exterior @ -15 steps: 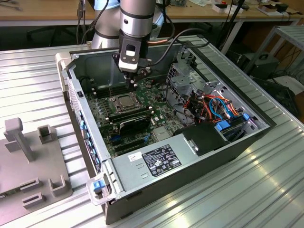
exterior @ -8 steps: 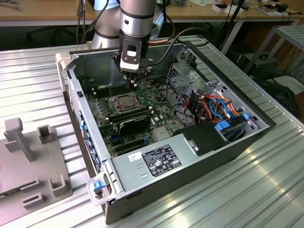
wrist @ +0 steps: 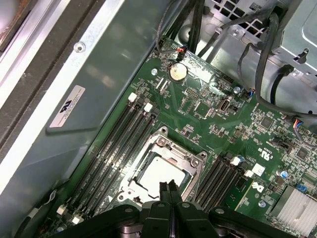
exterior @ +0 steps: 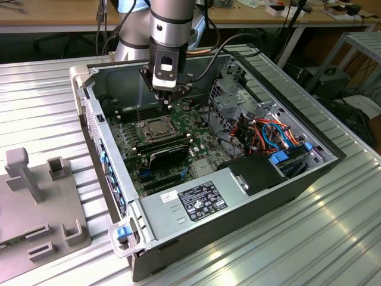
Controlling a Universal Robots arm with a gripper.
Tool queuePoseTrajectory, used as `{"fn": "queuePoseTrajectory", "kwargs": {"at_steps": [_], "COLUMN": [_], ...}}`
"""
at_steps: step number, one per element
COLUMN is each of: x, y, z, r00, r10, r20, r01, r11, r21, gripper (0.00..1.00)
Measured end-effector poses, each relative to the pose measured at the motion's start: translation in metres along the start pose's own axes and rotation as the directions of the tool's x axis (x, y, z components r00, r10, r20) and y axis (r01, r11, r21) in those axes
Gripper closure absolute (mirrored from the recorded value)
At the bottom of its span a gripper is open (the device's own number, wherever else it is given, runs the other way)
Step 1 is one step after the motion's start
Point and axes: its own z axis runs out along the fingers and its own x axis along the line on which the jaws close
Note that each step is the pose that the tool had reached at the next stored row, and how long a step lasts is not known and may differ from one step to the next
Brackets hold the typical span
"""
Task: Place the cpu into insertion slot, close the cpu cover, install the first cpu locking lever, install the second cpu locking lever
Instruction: 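Install the first cpu locking lever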
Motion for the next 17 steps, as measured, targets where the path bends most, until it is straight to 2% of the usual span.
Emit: {"fn": "queuePoseTrajectory", "kwargs": {"at_steps": [17], "x": [0.0000], "y": [0.0000], "z": [0.0000], "r00": [1.0000], "r10": [-0.009], "r20": [-0.0002], "r01": [0.009], "r11": [1.0000], "r21": [-0.0002], "gripper": [0.89]}}
